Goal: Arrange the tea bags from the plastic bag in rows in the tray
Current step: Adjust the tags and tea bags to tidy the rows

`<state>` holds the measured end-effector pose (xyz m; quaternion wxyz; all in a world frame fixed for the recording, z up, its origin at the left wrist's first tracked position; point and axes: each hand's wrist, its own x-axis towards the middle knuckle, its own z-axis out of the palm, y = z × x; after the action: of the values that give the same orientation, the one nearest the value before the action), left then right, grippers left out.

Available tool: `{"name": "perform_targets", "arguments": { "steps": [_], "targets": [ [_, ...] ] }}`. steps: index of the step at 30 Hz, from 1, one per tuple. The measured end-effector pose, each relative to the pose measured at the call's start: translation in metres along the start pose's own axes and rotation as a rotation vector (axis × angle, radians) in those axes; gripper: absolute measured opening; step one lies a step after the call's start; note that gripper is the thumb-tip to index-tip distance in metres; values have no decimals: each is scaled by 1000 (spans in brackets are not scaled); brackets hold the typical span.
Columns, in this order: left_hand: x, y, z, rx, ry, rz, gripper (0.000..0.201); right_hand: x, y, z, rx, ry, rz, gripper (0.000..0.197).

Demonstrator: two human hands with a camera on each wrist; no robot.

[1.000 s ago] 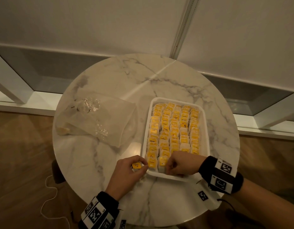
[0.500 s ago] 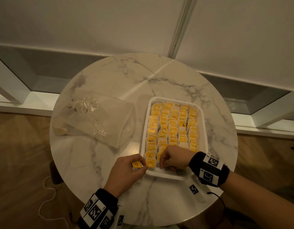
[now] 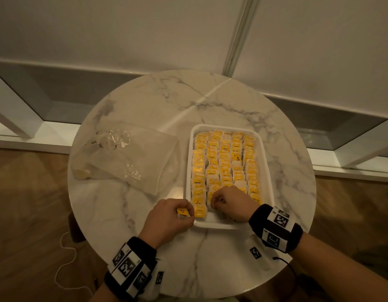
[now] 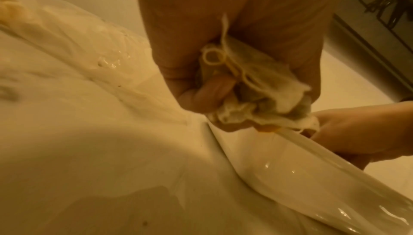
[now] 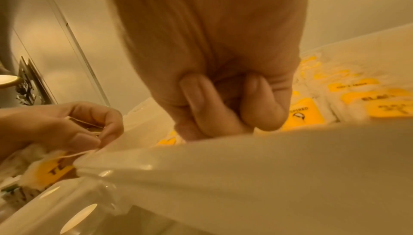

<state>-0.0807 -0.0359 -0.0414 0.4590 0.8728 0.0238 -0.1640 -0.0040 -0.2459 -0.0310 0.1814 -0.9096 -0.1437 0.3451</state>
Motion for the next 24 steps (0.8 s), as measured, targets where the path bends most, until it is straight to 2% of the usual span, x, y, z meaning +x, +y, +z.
{"name": "perform_targets", "arguments": {
  "steps": [7, 10, 15, 24],
  "targets": [
    [5, -1, -1, 35, -38, -4, 20, -6, -5, 0, -46, -57, -29, 22],
    [5, -1, -1, 78, -37, -13, 8, -7, -4, 0, -48, -96, -23, 21],
    [6, 0, -1, 153, -28, -15, 16, -3, -4, 3, -77, -1, -14, 24],
    [10, 0, -4, 162, -68, 3, 17, 11, -7, -3, 15, 10, 33, 21]
  ]
}}
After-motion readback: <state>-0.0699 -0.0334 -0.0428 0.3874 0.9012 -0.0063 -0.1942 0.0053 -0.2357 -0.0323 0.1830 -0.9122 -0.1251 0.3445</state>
